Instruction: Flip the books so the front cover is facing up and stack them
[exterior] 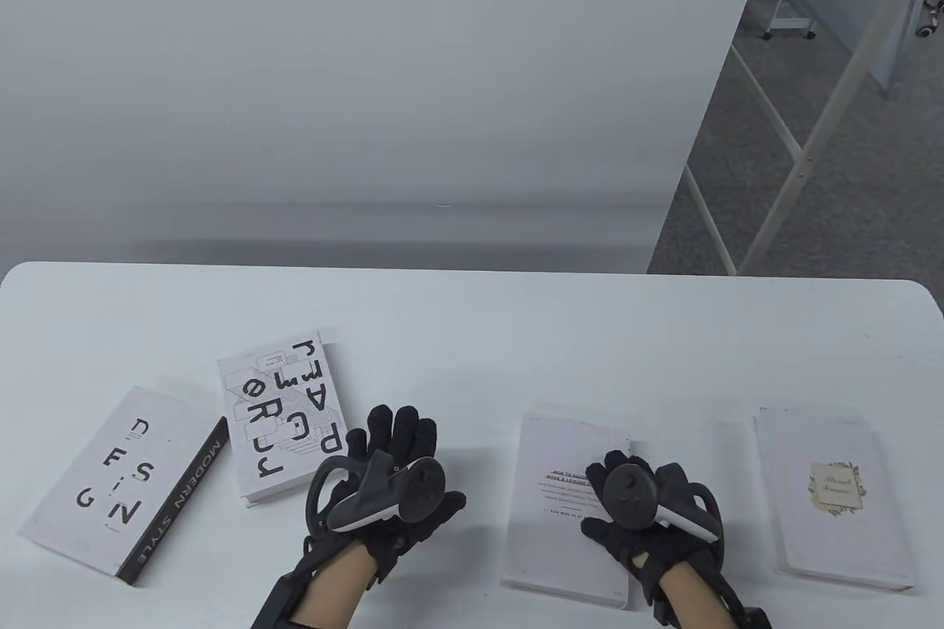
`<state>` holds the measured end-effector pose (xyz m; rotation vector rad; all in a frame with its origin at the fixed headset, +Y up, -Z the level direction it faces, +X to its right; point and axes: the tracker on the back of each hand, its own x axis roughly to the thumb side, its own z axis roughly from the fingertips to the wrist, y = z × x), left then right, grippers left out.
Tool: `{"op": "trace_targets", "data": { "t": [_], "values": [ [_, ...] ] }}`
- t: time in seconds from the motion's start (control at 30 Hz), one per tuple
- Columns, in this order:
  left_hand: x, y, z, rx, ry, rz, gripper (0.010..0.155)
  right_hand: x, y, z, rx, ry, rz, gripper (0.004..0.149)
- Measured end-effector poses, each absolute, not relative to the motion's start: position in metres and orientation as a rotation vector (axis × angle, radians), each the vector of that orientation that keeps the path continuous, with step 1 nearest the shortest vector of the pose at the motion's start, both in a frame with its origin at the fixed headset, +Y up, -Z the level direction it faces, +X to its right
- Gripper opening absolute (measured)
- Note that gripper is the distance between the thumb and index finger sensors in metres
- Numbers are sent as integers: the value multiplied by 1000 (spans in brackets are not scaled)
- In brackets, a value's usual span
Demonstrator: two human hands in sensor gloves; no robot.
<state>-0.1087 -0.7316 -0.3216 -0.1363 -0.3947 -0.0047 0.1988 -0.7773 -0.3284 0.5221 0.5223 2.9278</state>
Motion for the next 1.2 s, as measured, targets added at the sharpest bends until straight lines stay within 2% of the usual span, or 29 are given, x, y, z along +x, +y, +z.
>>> {"op": "trace_targets", "data": {
  "t": [0.3,0.53,0.7,0.8,0.93,1.0,1.1,1.2],
  "values": [
    [-99,-741,-319,-173,-423,-5,97,149,-782,-323,696,543,2922,72],
    [-94,-747,-318,-190,-420,-21,97,130,-784,-321,754,552,2936,73],
    [-95,-749,-318,-160,-286,19,96,146,-781,-319,723,487,2921,82],
    [-97,-753,-321,-217,-227,123,93,161,-776,-320,649,427,2874,85],
    [-100,-763,-326,-305,-198,219,78,179,-779,-323,540,504,2777,80],
    [-101,-768,-327,-334,-192,225,73,184,-779,-326,484,501,2754,72],
    [-103,-774,-328,-355,-186,231,71,187,-779,-329,447,501,2704,64],
    [-105,-782,-329,-408,-185,323,71,189,-782,-330,395,539,2654,64]
  ]
}}
